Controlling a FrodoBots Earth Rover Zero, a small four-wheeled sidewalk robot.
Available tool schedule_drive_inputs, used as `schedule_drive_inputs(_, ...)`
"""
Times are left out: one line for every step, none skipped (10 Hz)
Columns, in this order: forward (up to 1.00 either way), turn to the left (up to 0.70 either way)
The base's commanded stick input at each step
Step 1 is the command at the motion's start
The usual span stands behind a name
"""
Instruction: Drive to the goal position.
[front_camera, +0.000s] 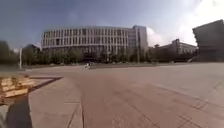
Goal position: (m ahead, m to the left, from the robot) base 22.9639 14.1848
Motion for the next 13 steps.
schedule_drive_inputs(1.00, 0.04)
schedule_drive_inputs(1.00, 0.04)
schedule_drive_inputs(1.00, 0.04)
schedule_drive_inputs(1.00, 0.04)
schedule_drive_inputs(1.00, 0.04)
schedule_drive_inputs(1.00, 0.04)
schedule_drive_inputs(1.00, 0.04)
schedule_drive_inputs(1.00, 0.04)
schedule_drive_inputs(1.00, 0.04)
schedule_drive_inputs(1.00, 0.04)
schedule_drive_inputs(1.00, 0.04)
schedule_drive_inputs(1.00, 0.04)
schedule_drive_inputs(1.00, 0.04)
